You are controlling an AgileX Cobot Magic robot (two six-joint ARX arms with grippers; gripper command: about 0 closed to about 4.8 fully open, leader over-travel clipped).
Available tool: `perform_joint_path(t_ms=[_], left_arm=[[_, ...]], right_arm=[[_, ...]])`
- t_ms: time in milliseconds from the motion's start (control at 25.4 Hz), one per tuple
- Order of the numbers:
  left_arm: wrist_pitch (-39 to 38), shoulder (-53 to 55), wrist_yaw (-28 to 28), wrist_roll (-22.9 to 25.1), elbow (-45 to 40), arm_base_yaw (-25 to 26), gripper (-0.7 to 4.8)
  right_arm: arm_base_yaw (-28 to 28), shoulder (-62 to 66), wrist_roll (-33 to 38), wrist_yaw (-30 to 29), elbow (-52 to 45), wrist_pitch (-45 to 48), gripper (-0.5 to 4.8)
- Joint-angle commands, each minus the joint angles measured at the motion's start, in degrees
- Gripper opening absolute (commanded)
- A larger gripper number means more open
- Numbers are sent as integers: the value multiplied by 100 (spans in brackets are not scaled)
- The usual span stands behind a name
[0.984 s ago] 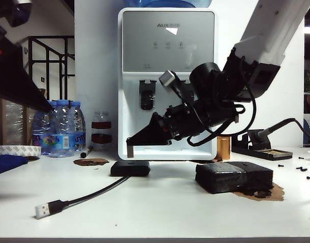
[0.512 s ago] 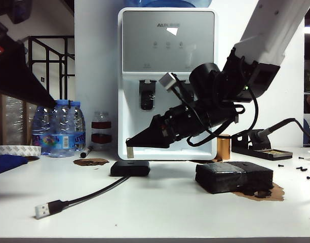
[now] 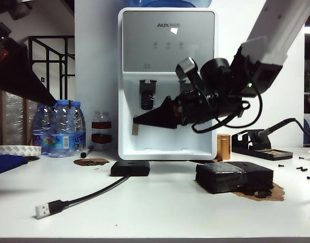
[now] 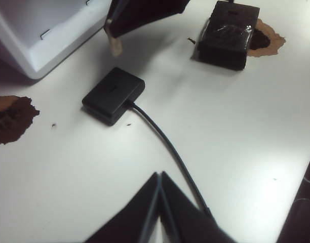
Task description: Take the USB flash drive out of the black sponge and insert it into the slot on top of the black USB adpator box.
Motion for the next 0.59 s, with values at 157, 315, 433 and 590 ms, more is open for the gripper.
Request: perform_joint_path(t_ms=[157, 315, 433, 590], left_arm=[[74, -15, 20, -205, 4, -2, -5], [66, -15, 28, -208, 4, -2, -5], [74, -15, 50, -234, 4, -2, -5], [74, -15, 136, -345, 4, -2, -5]], right_arm=[[61, 315, 118, -190, 103, -17, -2], [61, 315, 94, -90, 125, 46, -2], [61, 319, 94, 22, 155, 85, -2], [61, 367, 96, 87, 162, 120, -2]])
